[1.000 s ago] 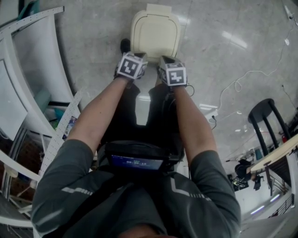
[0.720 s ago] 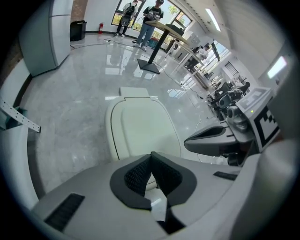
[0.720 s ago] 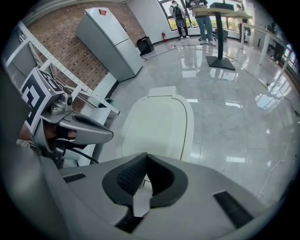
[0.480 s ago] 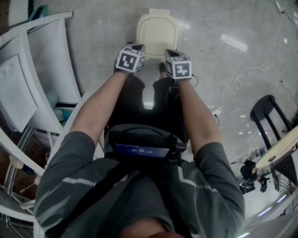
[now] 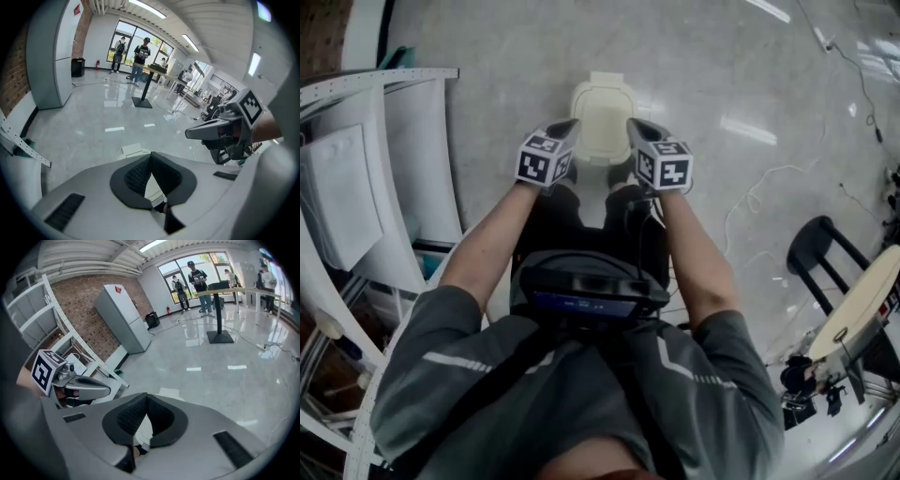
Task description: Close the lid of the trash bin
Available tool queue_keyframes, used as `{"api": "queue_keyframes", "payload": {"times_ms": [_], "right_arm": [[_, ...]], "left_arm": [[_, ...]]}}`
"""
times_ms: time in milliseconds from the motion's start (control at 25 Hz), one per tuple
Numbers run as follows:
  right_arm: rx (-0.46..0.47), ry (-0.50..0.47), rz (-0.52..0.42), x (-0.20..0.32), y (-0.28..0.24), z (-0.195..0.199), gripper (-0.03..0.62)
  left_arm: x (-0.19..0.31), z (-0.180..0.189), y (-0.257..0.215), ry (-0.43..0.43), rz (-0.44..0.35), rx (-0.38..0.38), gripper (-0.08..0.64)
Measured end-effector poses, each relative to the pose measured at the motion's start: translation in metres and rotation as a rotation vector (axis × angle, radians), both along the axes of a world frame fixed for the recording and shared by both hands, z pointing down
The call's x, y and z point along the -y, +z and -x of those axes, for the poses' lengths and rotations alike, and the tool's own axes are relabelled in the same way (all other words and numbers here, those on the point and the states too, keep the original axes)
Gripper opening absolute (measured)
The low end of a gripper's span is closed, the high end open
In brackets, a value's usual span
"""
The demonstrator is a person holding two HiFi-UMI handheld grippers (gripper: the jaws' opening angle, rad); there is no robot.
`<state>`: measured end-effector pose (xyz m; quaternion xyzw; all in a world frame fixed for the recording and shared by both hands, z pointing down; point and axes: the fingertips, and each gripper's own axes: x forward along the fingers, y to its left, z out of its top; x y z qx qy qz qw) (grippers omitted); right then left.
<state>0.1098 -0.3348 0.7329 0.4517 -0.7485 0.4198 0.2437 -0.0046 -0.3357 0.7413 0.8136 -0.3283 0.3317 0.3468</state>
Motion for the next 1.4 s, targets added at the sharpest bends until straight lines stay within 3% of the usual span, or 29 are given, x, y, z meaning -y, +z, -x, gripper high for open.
{"api": "queue_keyframes", "payload": {"times_ms": [200,520,680,1120,1400], "right_arm": [[0.009,0.008,-0.086,0.016,-0.055,-0.006,0.011],[0.064,0.003,-0.273,0.037,-0.160,-0.005,0.011],[0.143,0.022,-0.333,0.040,-0.215,-0.010,0.011],[0.215,0.059,-0.556,0.055,-0.346,-0.024,0.011],[0.183,0.013,-0.710,0.073,-0.414,-0.020,0.011]], "left_arm": [[0.014,0.007,-0.062,-0.024,-0.097,-0.037,-0.008],[0.043,0.009,-0.171,-0.093,-0.267,-0.172,-0.008],[0.049,0.010,-0.221,-0.104,-0.348,-0.216,-0.008],[0.070,0.021,-0.350,-0.099,-0.562,-0.358,-0.008],[0.086,0.027,-0.401,-0.102,-0.672,-0.391,-0.008]]}}
